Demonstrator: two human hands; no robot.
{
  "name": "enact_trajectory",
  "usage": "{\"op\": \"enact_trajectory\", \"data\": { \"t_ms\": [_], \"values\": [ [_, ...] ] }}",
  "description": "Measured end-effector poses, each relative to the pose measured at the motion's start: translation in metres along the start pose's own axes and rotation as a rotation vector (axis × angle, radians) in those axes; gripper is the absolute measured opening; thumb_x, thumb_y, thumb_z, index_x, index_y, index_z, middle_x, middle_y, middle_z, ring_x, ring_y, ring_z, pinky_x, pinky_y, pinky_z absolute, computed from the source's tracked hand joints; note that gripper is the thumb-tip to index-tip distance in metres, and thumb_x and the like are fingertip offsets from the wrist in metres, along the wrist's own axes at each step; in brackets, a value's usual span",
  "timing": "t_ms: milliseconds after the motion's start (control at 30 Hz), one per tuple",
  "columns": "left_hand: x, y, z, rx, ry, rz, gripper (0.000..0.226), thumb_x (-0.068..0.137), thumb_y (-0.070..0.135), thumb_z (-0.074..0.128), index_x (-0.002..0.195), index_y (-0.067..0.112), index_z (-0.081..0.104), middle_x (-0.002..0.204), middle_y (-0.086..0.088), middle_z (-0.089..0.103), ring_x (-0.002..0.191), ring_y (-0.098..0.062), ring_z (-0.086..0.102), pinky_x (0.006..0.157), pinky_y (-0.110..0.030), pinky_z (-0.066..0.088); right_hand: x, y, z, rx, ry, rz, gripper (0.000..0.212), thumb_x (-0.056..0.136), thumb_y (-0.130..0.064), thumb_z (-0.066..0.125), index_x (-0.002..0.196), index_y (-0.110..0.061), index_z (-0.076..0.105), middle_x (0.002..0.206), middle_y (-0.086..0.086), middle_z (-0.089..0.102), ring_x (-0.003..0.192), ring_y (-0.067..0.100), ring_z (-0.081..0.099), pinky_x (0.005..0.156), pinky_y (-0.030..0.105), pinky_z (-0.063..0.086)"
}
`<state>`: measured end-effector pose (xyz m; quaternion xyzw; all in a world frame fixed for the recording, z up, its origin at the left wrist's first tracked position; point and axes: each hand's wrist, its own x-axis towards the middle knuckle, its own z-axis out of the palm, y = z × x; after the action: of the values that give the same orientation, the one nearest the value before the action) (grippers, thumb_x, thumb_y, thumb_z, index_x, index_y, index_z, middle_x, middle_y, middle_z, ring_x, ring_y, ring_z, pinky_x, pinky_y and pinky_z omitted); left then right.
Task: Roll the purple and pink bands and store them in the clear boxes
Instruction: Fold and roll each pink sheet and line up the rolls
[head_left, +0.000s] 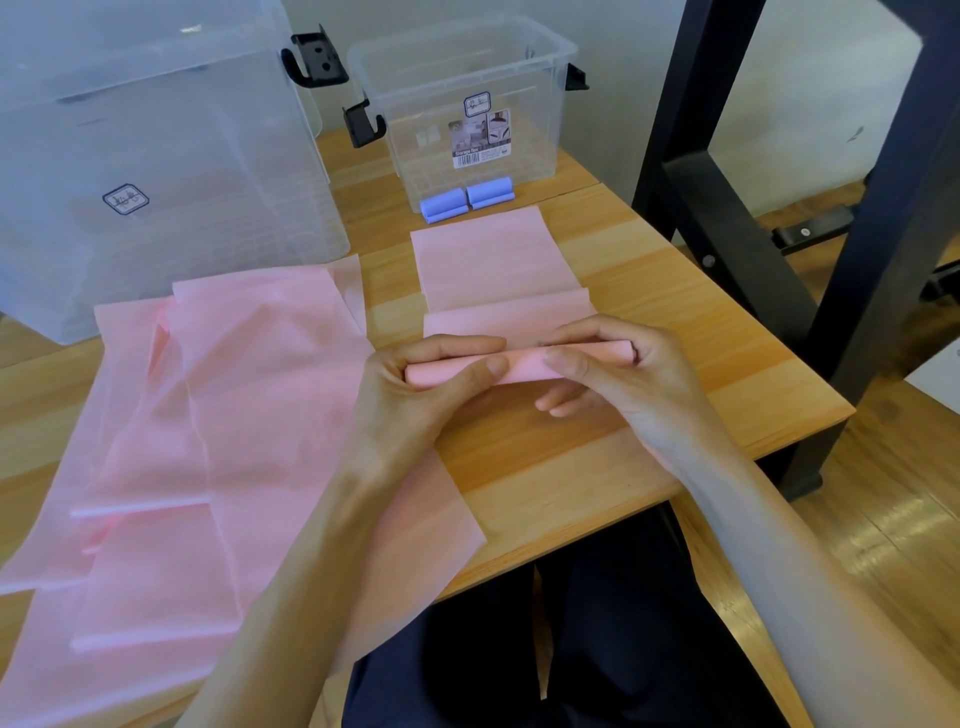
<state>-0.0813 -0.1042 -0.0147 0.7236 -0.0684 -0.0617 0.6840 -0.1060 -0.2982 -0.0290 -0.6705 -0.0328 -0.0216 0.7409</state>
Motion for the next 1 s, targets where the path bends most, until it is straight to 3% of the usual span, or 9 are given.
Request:
{"op": "enact_trajectory", "data": {
  "t_ms": [133,333,500,767,900,1000],
  "values": [
    [0.0014,-0.0005,-0.0003,-0.025,-0.009,-0.023,0.017,0.068,0.029,0.078,0.085,0.024,0.081,0.090,0.000,0.078,0.086,-0.014,0.072,0.080,-0.027,0.060,-0.0004,0.0002,-0.0006,-0.001,-0.020,-0.019,0.028,0.076,-0.013,0.076,0.103,-0.009,0.072,0.092,0.012,0.076,0.074,0.029,0.075,0.064,0.028,0.061],
    [0.0008,0.0004,0.0000,-0.001,-0.038,0.006,0.020,0.070,0.031,0.076,0.087,0.021,0.079,0.093,0.003,0.078,0.091,-0.008,0.070,0.083,-0.023,0.056,-0.0006,0.0010,-0.0002,0.027,0.041,0.001,0.027,0.077,-0.025,0.073,0.092,-0.004,0.073,0.084,0.015,0.075,0.064,0.029,0.073,0.056,0.030,0.060],
    [0.0030,-0.0019,-0.0008,-0.028,-0.002,-0.034,0.016,0.073,0.032,0.074,0.084,0.023,0.080,0.094,0.002,0.078,0.093,-0.013,0.071,0.082,-0.027,0.058,-0.0006,0.0017,-0.0013,0.000,-0.014,-0.022,0.027,0.075,-0.014,0.077,0.100,-0.005,0.073,0.091,0.013,0.076,0.077,0.029,0.075,0.065,0.028,0.061],
    [0.0004,0.0017,-0.0001,0.008,-0.068,0.000,0.016,0.069,0.028,0.076,0.084,0.024,0.079,0.090,0.007,0.077,0.085,-0.004,0.069,0.075,-0.015,0.052,-0.0003,0.0017,-0.0004,0.018,0.031,0.000,0.025,0.078,-0.024,0.072,0.092,-0.004,0.074,0.085,0.012,0.075,0.063,0.029,0.073,0.055,0.029,0.060],
    [0.0014,-0.0002,-0.0006,-0.048,-0.024,-0.032,0.017,0.073,0.027,0.075,0.087,0.019,0.079,0.093,0.002,0.078,0.088,-0.010,0.072,0.075,-0.021,0.057,-0.0001,0.0012,-0.0010,-0.011,-0.029,-0.013,0.028,0.077,-0.015,0.075,0.102,-0.005,0.073,0.094,0.013,0.075,0.074,0.030,0.075,0.064,0.029,0.061],
    [0.0019,-0.0002,-0.0012,-0.056,-0.046,-0.075,0.022,0.072,0.030,0.075,0.090,0.019,0.080,0.096,0.001,0.077,0.092,-0.012,0.072,0.076,-0.021,0.058,-0.0011,0.0010,-0.0013,-0.023,-0.028,-0.031,0.024,0.077,-0.013,0.076,0.099,-0.006,0.074,0.091,0.013,0.076,0.071,0.029,0.074,0.062,0.029,0.061]
  ]
}}
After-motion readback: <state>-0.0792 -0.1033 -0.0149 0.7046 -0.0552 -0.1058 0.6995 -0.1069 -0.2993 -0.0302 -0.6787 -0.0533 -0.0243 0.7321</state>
